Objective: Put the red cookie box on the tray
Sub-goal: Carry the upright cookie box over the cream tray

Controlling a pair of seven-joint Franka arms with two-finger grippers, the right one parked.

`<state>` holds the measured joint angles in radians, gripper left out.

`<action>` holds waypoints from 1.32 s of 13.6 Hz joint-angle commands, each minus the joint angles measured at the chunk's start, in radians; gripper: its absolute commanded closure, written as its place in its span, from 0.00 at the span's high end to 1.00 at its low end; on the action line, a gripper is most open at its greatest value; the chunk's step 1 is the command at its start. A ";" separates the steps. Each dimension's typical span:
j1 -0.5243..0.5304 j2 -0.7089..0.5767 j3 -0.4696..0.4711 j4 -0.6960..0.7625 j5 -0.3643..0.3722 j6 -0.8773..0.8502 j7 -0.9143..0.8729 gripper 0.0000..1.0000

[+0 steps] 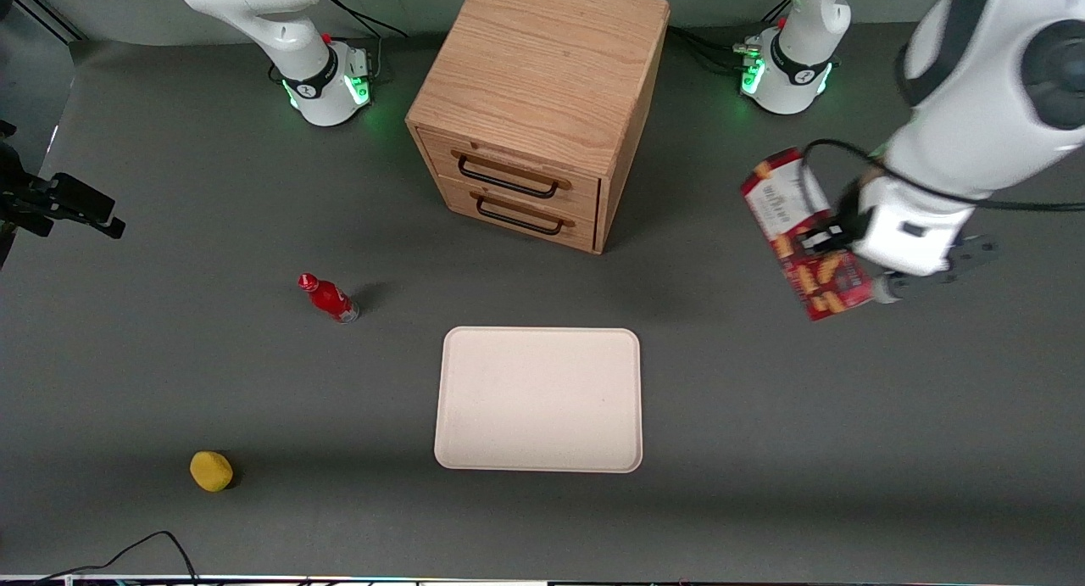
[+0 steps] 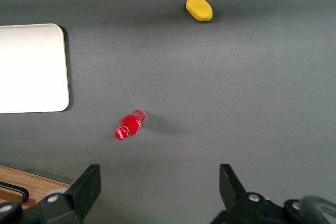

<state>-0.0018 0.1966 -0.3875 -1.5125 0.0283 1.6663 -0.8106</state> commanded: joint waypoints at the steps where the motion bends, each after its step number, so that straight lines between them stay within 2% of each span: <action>1: -0.121 0.110 0.007 0.052 0.073 0.085 -0.158 0.16; 4: -0.239 0.235 0.010 0.144 0.145 0.118 -0.250 0.18; 5: -0.274 0.291 0.010 0.196 0.195 0.116 -0.299 0.19; 7: -0.312 0.368 0.010 0.256 0.240 0.127 -0.324 0.20; 12: -0.362 0.486 0.013 0.275 0.363 0.288 -0.317 0.22; 18: -0.386 0.595 0.015 0.275 0.462 0.412 -0.318 0.22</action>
<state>-0.3664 0.7574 -0.3868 -1.2818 0.4516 2.0677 -1.1152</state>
